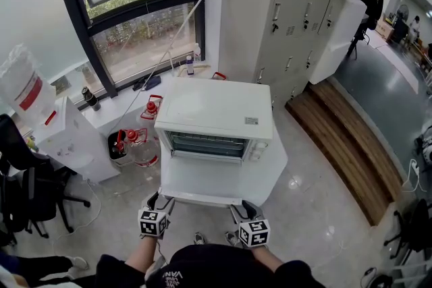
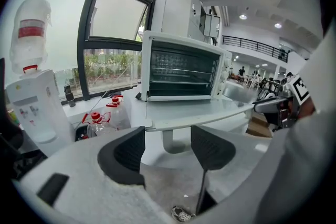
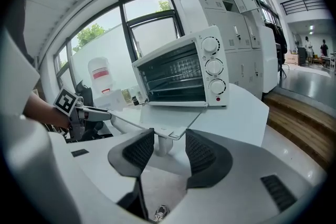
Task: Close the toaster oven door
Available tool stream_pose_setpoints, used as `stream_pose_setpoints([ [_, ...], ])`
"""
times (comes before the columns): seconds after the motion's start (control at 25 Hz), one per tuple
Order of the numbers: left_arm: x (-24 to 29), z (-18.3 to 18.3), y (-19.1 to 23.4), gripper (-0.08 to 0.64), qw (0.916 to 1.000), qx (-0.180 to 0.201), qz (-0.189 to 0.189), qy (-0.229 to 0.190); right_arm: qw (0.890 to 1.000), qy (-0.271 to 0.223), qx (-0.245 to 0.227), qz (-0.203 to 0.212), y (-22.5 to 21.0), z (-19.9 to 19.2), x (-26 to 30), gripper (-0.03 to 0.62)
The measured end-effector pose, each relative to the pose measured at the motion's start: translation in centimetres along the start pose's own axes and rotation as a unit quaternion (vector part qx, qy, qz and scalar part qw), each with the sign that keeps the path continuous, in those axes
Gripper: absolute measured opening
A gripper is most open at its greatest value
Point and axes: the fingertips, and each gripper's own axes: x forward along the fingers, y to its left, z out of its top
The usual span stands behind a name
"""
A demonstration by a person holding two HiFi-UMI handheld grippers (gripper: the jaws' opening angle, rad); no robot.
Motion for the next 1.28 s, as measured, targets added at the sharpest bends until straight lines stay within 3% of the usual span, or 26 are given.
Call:
stream_pose_setpoints([
  [0.32,-0.7,2.9,-0.2,0.285,0.9989,-0.002,0.006,-0.047,0.999,-0.050,0.005,-0.020,-0.1,2.9,-0.9,0.196],
  [0.52,-0.3,4.1,-0.3,0.270,0.9984,-0.004,0.018,-0.054,0.996,-0.084,0.006,-0.030,-0.1,4.7,-1.3,0.199],
  [0.92,-0.3,8.0,-0.9,0.221,0.9950,0.001,0.012,-0.099,0.994,-0.105,0.017,-0.032,-0.5,7.3,-1.4,0.198],
  [1.28,-0.3,12.1,-0.8,0.192,0.9884,-0.015,0.014,-0.150,0.991,-0.131,0.003,-0.018,-0.5,11.2,-0.9,0.159],
])
